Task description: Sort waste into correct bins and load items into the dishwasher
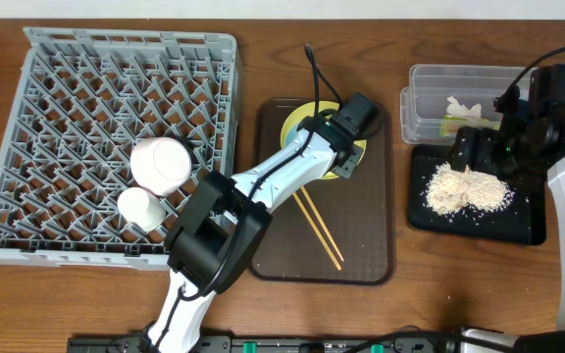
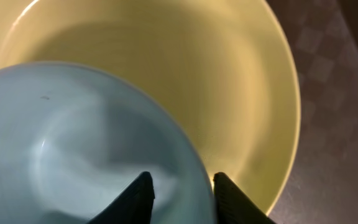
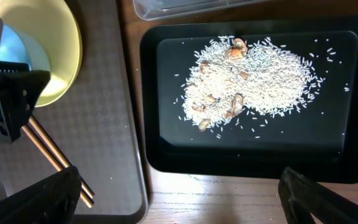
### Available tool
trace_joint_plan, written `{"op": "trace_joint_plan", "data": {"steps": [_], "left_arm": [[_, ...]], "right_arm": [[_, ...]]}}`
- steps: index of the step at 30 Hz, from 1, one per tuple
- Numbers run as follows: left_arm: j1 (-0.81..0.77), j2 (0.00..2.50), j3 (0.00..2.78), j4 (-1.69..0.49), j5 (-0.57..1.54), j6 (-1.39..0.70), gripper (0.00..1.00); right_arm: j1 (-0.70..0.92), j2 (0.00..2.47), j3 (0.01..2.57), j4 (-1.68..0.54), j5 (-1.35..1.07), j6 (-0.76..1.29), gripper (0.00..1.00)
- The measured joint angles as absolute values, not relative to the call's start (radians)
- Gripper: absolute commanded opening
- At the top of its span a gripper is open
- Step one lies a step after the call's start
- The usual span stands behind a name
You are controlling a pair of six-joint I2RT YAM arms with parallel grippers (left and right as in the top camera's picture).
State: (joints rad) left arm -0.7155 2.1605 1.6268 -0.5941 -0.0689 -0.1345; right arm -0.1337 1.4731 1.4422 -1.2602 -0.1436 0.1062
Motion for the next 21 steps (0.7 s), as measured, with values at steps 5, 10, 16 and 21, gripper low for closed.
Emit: {"op": "trace_joint_plan", "data": {"steps": [5, 10, 16, 21], "left_arm": [[-0.718, 2.179, 1.627, -0.605, -0.117, -0.135, 0.13], [-0.729, 2.187, 1.627, -0.617, -0.196, -0.128, 0.08], [-0.756, 2.187, 1.627, -0.620, -0.276, -0.107, 0.08], [-0.786, 2.186, 1.627, -0.667, -0.337, -0.073, 0.08]], "right_arm": [[-0.134, 1.473, 1.442, -1.260, -0.144, 0.107, 0.99], [-0.134, 1.473, 1.442, -1.260, -0.144, 0.107, 0.99], [-0.134, 1.473, 1.442, -1.260, -0.144, 0.107, 0.99], [-0.134, 1.473, 1.442, -1.260, -0.144, 0.107, 0.99]]}}
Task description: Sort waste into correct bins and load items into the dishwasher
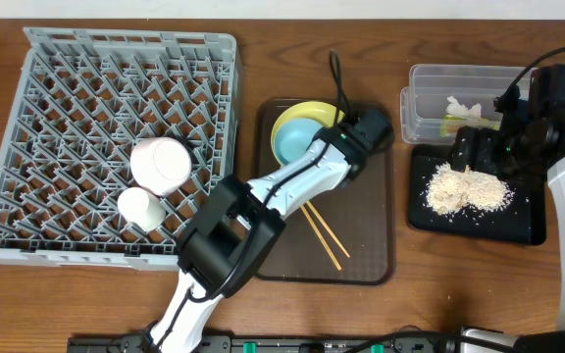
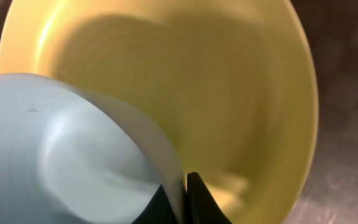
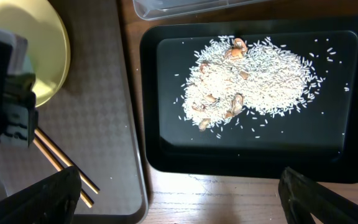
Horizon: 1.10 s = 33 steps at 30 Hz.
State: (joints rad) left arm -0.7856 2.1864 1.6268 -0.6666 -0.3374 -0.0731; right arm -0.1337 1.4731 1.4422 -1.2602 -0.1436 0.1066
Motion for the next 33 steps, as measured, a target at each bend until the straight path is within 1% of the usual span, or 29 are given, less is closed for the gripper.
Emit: {"op": "trace_joint_plan", "data": {"steps": [5, 9, 15, 21, 28, 33], "left_arm": [[-0.778, 2.160, 1.627, -0.708, -0.355, -0.059, 0.07], [-0.736, 2.075, 1.627, -0.715, -0.344, -0.037, 0.08], [-0.593, 1.869, 1.631, -0.723, -0.199, 0.005, 0.07], [-0.366, 1.771, 1.637, -0.727, 0.108, 0.012, 0.07], [-0.093, 1.789, 1.637, -0.740, 0.522, 0.017, 0.08], [0.042, 1.816, 1.637, -0.740, 0.739, 0.017, 0.07]], "right_arm": [[-0.134, 1.473, 1.442, -1.260, -0.144, 0.107, 0.99], [-0.134, 1.473, 1.442, -1.260, -0.144, 0.107, 0.99], [-0.134, 1.473, 1.442, -1.261, -0.143, 0.107, 0.99], [-0.134, 1.473, 1.442, -1.263, -0.142, 0.107, 0.99], [-0.134, 1.473, 1.442, -1.264, -0.141, 0.107, 0.99], [-0.134, 1.473, 1.442, -1.265, -0.141, 0.107, 0.99]]}}
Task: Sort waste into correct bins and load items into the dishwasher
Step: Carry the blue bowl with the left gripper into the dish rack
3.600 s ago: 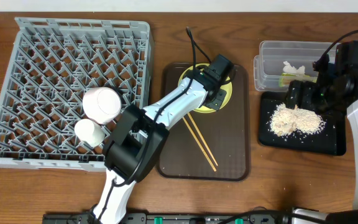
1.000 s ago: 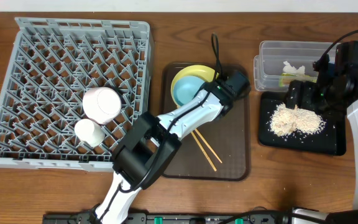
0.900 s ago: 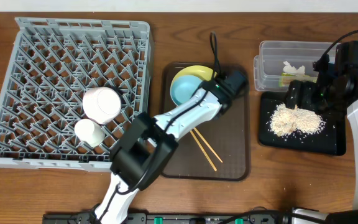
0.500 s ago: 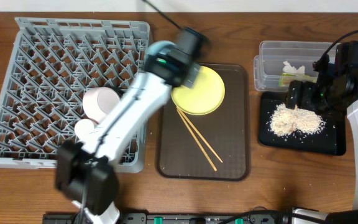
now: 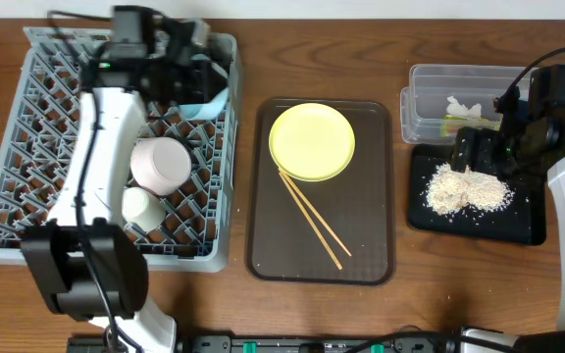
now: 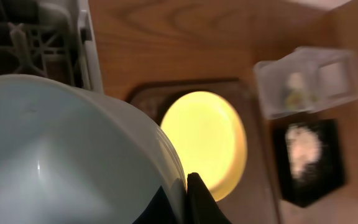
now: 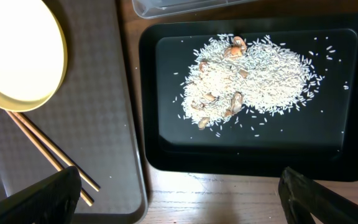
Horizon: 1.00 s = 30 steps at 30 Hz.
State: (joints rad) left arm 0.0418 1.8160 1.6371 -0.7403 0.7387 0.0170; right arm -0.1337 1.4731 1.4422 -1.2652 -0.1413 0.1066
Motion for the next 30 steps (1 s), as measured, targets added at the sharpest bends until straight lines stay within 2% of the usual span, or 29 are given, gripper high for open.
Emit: {"op": "trace_joint_plan", "data": {"steps": [11, 21, 22, 23, 26, 27, 29, 30], "left_arm": [[0.199, 1.959, 1.637, -0.740, 1.147, -0.004, 0.07], [0.308, 2.069, 1.637, -0.738, 1.336, -0.034, 0.08], [0.320, 2.075, 1.637, -0.736, 1.348, -0.034, 0.08], [0.331, 2.081, 1.637, -0.736, 1.356, -0.034, 0.13], [0.362, 2.098, 1.637, -0.736, 1.363, -0.041, 0.17], [0.376, 2.104, 1.637, -0.733, 1.361, -0.041, 0.24], [0.400, 2.113, 1.637, -0.734, 1.345, -0.041, 0.26], [0.411, 2.117, 1.637, -0.734, 1.333, -0.047, 0.32]], "right_arm": [[-0.134, 1.473, 1.442, -1.267, -0.141, 0.107, 0.99], [-0.134, 1.473, 1.442, -1.272, -0.141, 0.107, 0.99], [-0.134, 1.473, 1.442, -1.273, -0.141, 0.107, 0.99], [-0.134, 1.473, 1.442, -1.274, -0.141, 0.107, 0.99], [-0.134, 1.473, 1.442, -1.275, -0.141, 0.107, 0.99], [-0.134, 1.473, 1.442, -1.275, -0.141, 0.107, 0.99], [-0.134, 1.473, 1.442, -1.275, -0.141, 0.107, 0.99], [-0.134, 1.473, 1.442, -1.276, -0.141, 0.107, 0.99]]}}
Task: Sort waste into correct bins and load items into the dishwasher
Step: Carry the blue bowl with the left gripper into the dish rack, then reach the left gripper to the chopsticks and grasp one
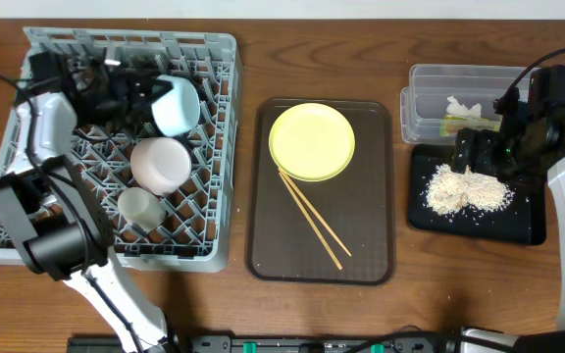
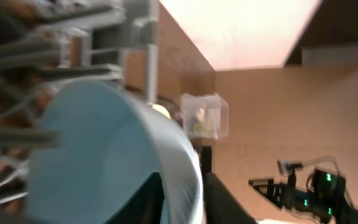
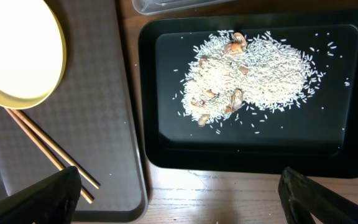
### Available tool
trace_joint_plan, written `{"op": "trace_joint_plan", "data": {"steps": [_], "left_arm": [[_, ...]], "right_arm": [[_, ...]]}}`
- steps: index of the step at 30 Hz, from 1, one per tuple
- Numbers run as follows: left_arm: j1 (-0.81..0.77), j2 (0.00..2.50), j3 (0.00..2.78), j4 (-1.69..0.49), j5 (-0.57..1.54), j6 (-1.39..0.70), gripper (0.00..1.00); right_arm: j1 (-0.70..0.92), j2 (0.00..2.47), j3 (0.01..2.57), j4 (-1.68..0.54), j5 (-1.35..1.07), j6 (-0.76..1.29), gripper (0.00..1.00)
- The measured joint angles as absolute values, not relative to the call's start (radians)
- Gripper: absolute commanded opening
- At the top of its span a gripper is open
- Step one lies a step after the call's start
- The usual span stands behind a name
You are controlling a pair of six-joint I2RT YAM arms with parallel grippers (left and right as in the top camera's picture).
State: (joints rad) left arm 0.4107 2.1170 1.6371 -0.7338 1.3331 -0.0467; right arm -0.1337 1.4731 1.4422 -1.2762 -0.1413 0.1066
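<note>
A light blue bowl point(image 1: 175, 105) rests tilted among the pins at the back of the grey dish rack point(image 1: 130, 39). My left gripper point(image 1: 148, 98) is at its rim. In the left wrist view the bowl point(image 2: 104, 155) fills the frame, and my left gripper point(image 2: 184, 202) has its fingers parted either side of the rim. A yellow plate point(image 1: 311, 140) and two chopsticks point(image 1: 312, 216) lie on the brown tray point(image 1: 366, 250). My right gripper point(image 3: 179, 205) hangs open above the table edge, just in front of the black tray of rice point(image 3: 247, 81).
An upturned white bowl point(image 1: 160, 162) and a small white cup point(image 1: 143, 206) stand in the rack. A clear plastic container point(image 1: 459, 98) with scraps sits behind the black tray point(image 1: 518, 221). The right arm stands at the far right.
The left gripper has moved the blue bowl from above the rack's back right corner down into the rack's back rows. Its fingers now stand wider apart around the rim. The right arm is unchanged.
The left gripper was open around the blue bowl's rim as it sat in the yellow plate. Then it was shut on the rim. Later it held the bowl over the rack, and now the bowl rests in the rack.
</note>
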Motion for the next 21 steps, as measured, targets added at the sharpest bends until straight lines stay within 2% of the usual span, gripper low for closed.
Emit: {"op": "trace_joint_plan", "data": {"steps": [3, 4, 11, 15, 19, 20, 21], "left_arm": [[0.445, 2.123, 1.637, -0.732, 1.293, -0.044, 0.58], [0.456, 2.124, 1.637, -0.734, 1.281, -0.051, 0.62], [0.511, 2.123, 1.637, -0.733, 1.252, -0.056, 0.74], [0.531, 2.093, 1.637, -0.739, 1.222, -0.056, 0.77], [0.527, 1.969, 1.635, -0.788, 1.087, -0.057, 0.79], [0.517, 1.919, 1.634, -0.804, 1.038, -0.056, 0.84], [0.506, 1.878, 1.634, -0.817, 0.999, -0.052, 0.85]], "right_arm": [[-0.134, 1.473, 1.442, -1.283, -0.141, 0.107, 0.99], [-0.134, 1.473, 1.442, -1.285, -0.141, 0.107, 0.99], [-0.134, 1.473, 1.442, -1.290, -0.141, 0.107, 0.99], [-0.134, 1.473, 1.442, -1.291, -0.141, 0.106, 0.99], [-0.134, 1.473, 1.442, -1.291, -0.141, 0.106, 0.99], [-0.134, 1.473, 1.442, -1.291, -0.141, 0.107, 0.99], [-0.134, 1.473, 1.442, -1.291, -0.141, 0.107, 0.99]]}}
